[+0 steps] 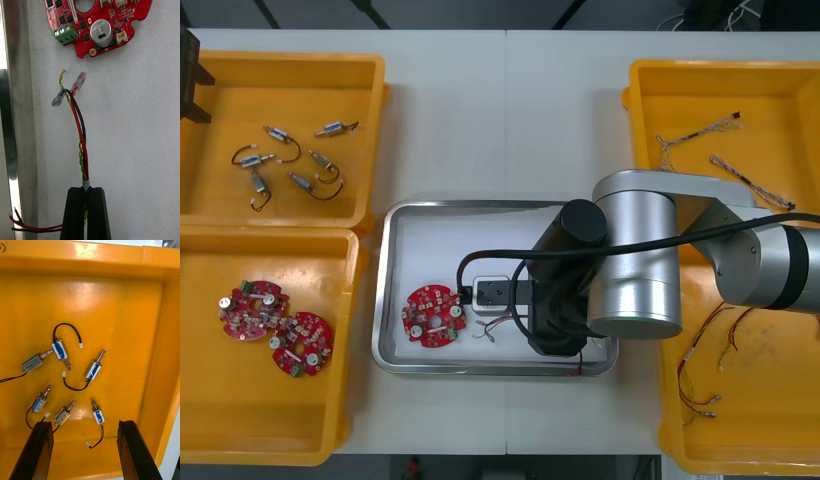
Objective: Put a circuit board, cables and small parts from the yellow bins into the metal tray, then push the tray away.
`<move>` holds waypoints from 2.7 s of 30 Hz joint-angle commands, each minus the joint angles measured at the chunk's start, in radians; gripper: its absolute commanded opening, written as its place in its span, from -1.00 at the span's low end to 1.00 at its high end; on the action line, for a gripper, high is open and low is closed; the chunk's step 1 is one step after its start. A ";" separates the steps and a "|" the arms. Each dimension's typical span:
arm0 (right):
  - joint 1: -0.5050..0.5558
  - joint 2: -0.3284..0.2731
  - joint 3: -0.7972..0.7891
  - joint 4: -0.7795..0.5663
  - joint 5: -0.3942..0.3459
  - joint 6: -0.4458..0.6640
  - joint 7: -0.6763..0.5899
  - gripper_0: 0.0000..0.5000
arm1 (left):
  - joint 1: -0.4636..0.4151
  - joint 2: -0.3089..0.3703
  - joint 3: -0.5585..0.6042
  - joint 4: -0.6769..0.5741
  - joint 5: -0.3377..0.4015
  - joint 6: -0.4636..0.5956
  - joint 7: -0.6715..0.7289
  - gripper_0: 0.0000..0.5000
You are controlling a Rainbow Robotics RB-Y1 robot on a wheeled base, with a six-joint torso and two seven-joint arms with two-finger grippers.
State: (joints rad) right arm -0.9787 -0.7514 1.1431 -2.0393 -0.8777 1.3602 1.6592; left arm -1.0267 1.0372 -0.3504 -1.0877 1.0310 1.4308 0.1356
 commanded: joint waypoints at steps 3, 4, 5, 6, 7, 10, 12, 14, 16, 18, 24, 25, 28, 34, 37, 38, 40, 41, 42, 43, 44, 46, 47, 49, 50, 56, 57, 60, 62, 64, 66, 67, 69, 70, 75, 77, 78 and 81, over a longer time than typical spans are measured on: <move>-0.037 0.044 0.046 0.050 0.008 -0.041 0.068 -0.85 | -0.101 -0.028 -0.094 0.097 -0.037 -0.093 0.018 1.00; -0.037 0.046 0.050 0.054 0.010 -0.046 0.073 -0.85 | -0.101 -0.037 -0.094 0.112 -0.051 -0.105 0.018 1.00; -0.037 0.047 0.053 0.056 0.010 -0.044 0.076 -0.85 | -0.101 -0.046 -0.094 0.127 -0.066 -0.116 0.016 1.00; -0.037 0.047 0.053 0.056 0.010 -0.042 0.079 -0.82 | -0.101 -0.054 -0.094 0.143 -0.075 -0.128 0.015 1.00; -0.037 0.047 0.053 0.056 0.008 -0.042 0.080 -0.76 | -0.099 -0.059 -0.094 0.150 -0.080 -0.133 0.015 1.00; -0.037 0.043 0.053 0.053 0.003 -0.042 0.083 0.24 | -0.099 -0.074 -0.096 0.183 -0.089 -0.151 0.016 1.00; -0.037 0.037 0.053 0.050 0.005 -0.042 0.085 0.83 | -0.101 -0.085 -0.096 0.203 -0.091 -0.162 0.016 1.00; -0.037 0.026 0.050 0.042 0.010 -0.041 0.085 1.00 | -0.099 -0.098 -0.096 0.224 -0.092 -0.176 0.018 1.00; -0.037 0.017 0.046 0.027 0.016 -0.038 0.085 1.00 | -0.099 -0.108 -0.096 0.239 -0.094 -0.182 0.018 1.00; -0.037 0.004 0.037 0.005 0.017 -0.035 0.079 1.00 | -0.101 -0.118 -0.096 0.247 -0.101 -0.185 0.019 1.00; -0.035 -0.023 -0.040 -0.044 -0.015 0.054 0.063 1.00 | -0.099 -0.151 -0.127 0.276 -0.114 -0.205 0.029 1.00; -0.034 -0.026 -0.065 -0.044 -0.032 0.082 0.059 1.00 | -0.099 -0.157 -0.136 0.282 -0.117 -0.210 0.032 1.00; -0.020 -0.028 -0.154 -0.045 -0.070 0.148 -0.012 1.00 | -0.099 -0.174 -0.139 0.321 -0.118 -0.236 0.035 1.00; 0.023 -0.029 -0.325 -0.052 -0.079 0.255 -0.160 1.00 | -0.099 -0.197 -0.140 0.385 -0.127 -0.279 0.027 1.00; 0.045 -0.037 -0.405 -0.052 -0.086 0.300 -0.239 1.00 | -0.099 -0.203 -0.139 0.394 -0.129 -0.279 0.029 1.00; 0.052 -0.042 -0.434 -0.052 -0.092 0.313 -0.266 1.00 | -0.099 -0.206 -0.140 0.397 -0.129 -0.279 0.029 1.00; 0.064 -0.052 -0.479 -0.052 -0.106 0.335 -0.317 1.00 | -0.098 -0.210 -0.139 0.404 -0.131 -0.280 0.030 1.00; 0.077 -0.060 -0.511 -0.052 -0.118 0.347 -0.349 1.00 | -0.095 -0.215 -0.140 0.404 -0.134 -0.283 0.032 1.00; 0.089 -0.069 -0.542 -0.052 -0.132 0.359 -0.377 1.00 | -0.092 -0.218 -0.140 0.405 -0.138 -0.291 0.032 1.00; 0.094 -0.075 -0.557 -0.053 -0.138 0.362 -0.389 1.00 | -0.088 -0.220 -0.140 0.404 -0.140 -0.294 0.032 1.00; 0.106 -0.089 -0.591 -0.053 -0.156 0.370 -0.415 1.00 | -0.082 -0.223 -0.140 0.405 -0.143 -0.305 0.032 1.00; 0.124 -0.109 -0.640 -0.052 -0.182 0.379 -0.450 1.00 | -0.073 -0.229 -0.139 0.404 -0.150 -0.325 0.032 1.00; 0.137 -0.123 -0.669 -0.053 -0.199 0.382 -0.470 1.00 | -0.069 -0.232 -0.140 0.404 -0.155 -0.337 0.032 1.00; 0.152 -0.144 -0.709 -0.053 -0.221 0.387 -0.492 1.00 | -0.062 -0.235 -0.144 0.404 -0.163 -0.348 0.032 1.00; 0.163 -0.161 -0.732 -0.053 -0.236 0.390 -0.506 1.00 | -0.062 -0.235 -0.150 0.405 -0.166 -0.352 0.032 1.00; 0.209 -0.233 -0.836 -0.052 -0.267 0.430 -0.523 1.00 | -0.059 -0.240 -0.163 0.405 -0.166 -0.352 0.035 1.00; 0.219 -0.243 -0.865 -0.052 -0.267 0.442 -0.524 1.00 | -0.059 -0.240 -0.165 0.404 -0.164 -0.352 0.035 1.00; 0.262 -0.259 -0.938 -0.041 -0.268 0.462 -0.518 1.00 | -0.050 -0.240 -0.163 0.404 -0.158 -0.354 0.035 1.00; 0.282 -0.270 -0.973 -0.027 -0.271 0.464 -0.513 1.00 | -0.044 -0.240 -0.165 0.405 -0.154 -0.355 0.033 1.00; 0.292 -0.282 -0.990 -0.009 -0.271 0.464 -0.506 1.00 | -0.039 -0.240 -0.165 0.404 -0.149 -0.355 0.032 1.00; 0.292 -0.301 -0.994 0.021 -0.264 0.464 -0.493 1.00 | -0.036 -0.240 -0.165 0.404 -0.144 -0.355 0.029 1.00; 0.292 -0.304 -0.994 0.027 -0.259 0.462 -0.490 1.00 | -0.036 -0.240 -0.165 0.405 -0.144 -0.355 0.029 1.00; 0.292 -0.315 -1.000 0.056 -0.241 0.461 -0.475 1.00 | -0.035 -0.240 -0.165 0.404 -0.138 -0.352 0.029 1.00; 0.292 -0.318 -1.004 0.068 -0.236 0.459 -0.469 1.00 | -0.033 -0.240 -0.165 0.405 -0.137 -0.349 0.027 1.00; 0.292 -0.330 -1.016 0.171 -0.230 0.412 -0.357 1.00 | -0.030 -0.243 -0.165 0.404 -0.137 -0.331 0.018 1.00; 0.290 -0.330 -1.030 0.232 -0.233 0.384 -0.295 1.00 | -0.026 -0.244 -0.165 0.404 -0.134 -0.329 0.016 1.00; 0.287 -0.330 -1.030 0.246 -0.234 0.378 -0.280 1.00 | -0.027 -0.244 -0.165 0.405 -0.134 -0.331 0.016 1.00; 0.267 -0.330 -1.030 0.315 -0.224 0.364 -0.194 1.00 | -0.019 -0.247 -0.165 0.404 -0.135 -0.331 0.010 1.00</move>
State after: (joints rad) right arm -0.6864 -1.0385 0.1502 -1.7652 -1.1134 1.7359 1.4155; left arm -1.0559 0.8025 -0.5036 -0.6807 0.8894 1.0909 0.1358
